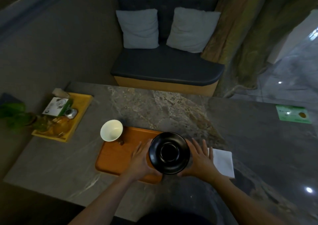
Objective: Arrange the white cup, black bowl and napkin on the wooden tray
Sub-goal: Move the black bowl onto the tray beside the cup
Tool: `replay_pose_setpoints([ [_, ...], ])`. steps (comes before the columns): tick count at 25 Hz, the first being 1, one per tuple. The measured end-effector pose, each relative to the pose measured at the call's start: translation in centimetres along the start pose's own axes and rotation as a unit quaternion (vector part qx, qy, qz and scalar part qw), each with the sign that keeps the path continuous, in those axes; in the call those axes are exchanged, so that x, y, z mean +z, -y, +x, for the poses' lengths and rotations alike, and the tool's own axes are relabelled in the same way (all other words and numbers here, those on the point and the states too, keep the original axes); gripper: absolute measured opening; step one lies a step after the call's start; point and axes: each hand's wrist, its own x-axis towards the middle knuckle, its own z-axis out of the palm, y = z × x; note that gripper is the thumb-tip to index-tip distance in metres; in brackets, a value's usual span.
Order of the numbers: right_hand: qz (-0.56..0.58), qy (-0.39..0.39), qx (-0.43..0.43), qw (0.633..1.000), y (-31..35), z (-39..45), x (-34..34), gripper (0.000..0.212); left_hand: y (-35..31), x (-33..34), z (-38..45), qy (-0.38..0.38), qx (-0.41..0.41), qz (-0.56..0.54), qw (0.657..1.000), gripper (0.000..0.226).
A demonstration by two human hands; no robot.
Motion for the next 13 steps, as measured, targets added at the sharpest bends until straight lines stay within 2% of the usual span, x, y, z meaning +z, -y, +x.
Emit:
replay_pose_setpoints([
  [6, -0.012, 0.017, 0.039, 0.999, 4.8, 0.1, 3.7, 0.136, 4.1, -2.7, -2.4, 0.009, 0.014, -0.106, 0.994, 0.125],
  [13, -0.001, 0.006, 0.083, 0.997, 8.2, 0.6, 7.9, 0.13, 10.0, -4.2, -2.5, 0.044, 0.017, -0.1, 0.994, 0.126],
])
